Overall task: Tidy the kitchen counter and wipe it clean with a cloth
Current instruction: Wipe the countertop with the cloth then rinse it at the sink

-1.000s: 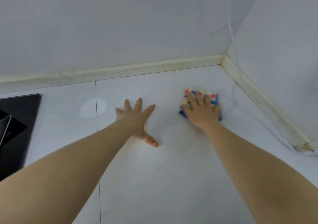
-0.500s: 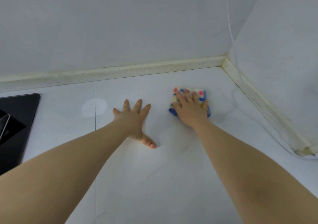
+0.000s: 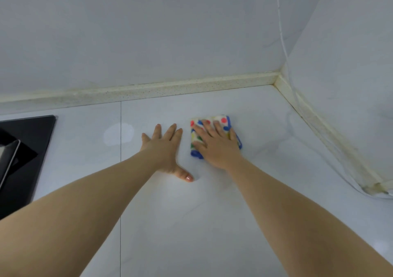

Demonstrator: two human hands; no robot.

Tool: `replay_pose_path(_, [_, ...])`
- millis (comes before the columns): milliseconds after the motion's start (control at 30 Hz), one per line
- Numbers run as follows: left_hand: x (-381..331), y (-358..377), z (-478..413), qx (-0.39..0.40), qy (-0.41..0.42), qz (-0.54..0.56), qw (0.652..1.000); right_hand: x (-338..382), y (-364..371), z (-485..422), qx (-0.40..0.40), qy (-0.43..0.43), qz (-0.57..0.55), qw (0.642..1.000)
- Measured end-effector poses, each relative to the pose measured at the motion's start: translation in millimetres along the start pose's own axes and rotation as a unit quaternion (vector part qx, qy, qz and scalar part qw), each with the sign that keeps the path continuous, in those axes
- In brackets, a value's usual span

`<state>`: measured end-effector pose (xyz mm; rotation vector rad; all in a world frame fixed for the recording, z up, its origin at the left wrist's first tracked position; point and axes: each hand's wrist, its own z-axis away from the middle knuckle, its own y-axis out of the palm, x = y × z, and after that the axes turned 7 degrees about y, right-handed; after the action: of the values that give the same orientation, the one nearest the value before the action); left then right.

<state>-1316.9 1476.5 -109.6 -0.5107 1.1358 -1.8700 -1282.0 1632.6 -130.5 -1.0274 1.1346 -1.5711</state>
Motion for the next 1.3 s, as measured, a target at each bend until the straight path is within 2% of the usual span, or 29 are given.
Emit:
replay_pose_path(133, [1.6, 5.8, 9.6, -0.025, -0.006, 0.037, 0.999, -53.1, -6.0, 10.8, 0.011, 0.168, -0.045, 0.985])
replay_pose_path(200, [0.4, 8.4, 15.8, -0.038, -0.006, 0.051, 0.998, -49.0, -6.0, 17.8, 0.022, 0.211, -0.051, 0.976])
replay_pose_path(267, [-0.7, 9.8, 18.3, -0.046, 0.001, 0.049, 0.998, -16.5, 1.5, 29.8, 0.021, 0.173, -0.047, 0.984])
replay_pose_path(367, [1.4, 8.5, 22.9, -0.033, 0.027, 0.026, 0.999, 29.2, 13.6, 51.2, 0.023, 0.056, -0.023, 0.998])
replay_pose_path(433, [4.8, 7.8, 28.5, -0.015, 0.049, 0.002, 0.999, 26.9, 14.1, 55.5, 0.025, 0.032, -0.020, 0.999])
replay_pose_path(500, [6.5, 10.5, 38.2, 0.002, 0.063, -0.002, 0.998, 7.4, 11.3, 60.6, 0.018, 0.046, -0.021, 0.999])
replay_pose_path(600, [1.0, 18.7, 52.3, 0.007, 0.076, -0.006, 0.997, -29.4, 7.9, 66.7, 0.019, 0.146, -0.056, 0.988])
replay_pose_path(700, [-3.5, 24.8, 58.7, 0.003, 0.082, -0.003, 0.997, -32.1, 6.6, 71.6, 0.022, 0.218, -0.077, 0.973])
replay_pose_path(767, [-4.5, 26.2, 60.8, -0.007, 0.081, 0.004, 0.997, -7.3, 12.9, 78.5, 0.023, 0.192, -0.074, 0.978])
replay_pose_path(833, [-6.3, 27.2, 61.5, -0.013, 0.077, 0.004, 0.997, 18.4, 23.5, 89.9, 0.015, 0.116, -0.041, 0.992])
replay_pose_path(933, [-6.8, 25.3, 64.7, -0.012, 0.073, 0.003, 0.997, 18.7, 25.2, 98.4, 0.010, 0.055, -0.014, 0.998])
replay_pose_path(1000, [-7.4, 26.6, 68.6, -0.008, 0.076, 0.003, 0.997, -2.0, 24.1, 103.6, -0.001, 0.079, -0.017, 0.997])
replay_pose_path(1167, [-28.1, 41.4, 74.3, -0.005, 0.081, -0.017, 0.997, -51.9, 21.1, 124.3, 0.001, 0.250, -0.080, 0.965])
replay_pose_path(1233, [-30.9, 41.9, 73.6, -0.009, 0.078, -0.018, 0.997, -38.7, 23.5, 132.5, 0.005, 0.243, -0.078, 0.967])
replay_pose_path(1300, [-30.9, 39.5, 73.8, -0.009, 0.075, -0.017, 0.997, -22.4, 30.4, 144.2, -0.003, 0.175, -0.052, 0.983])
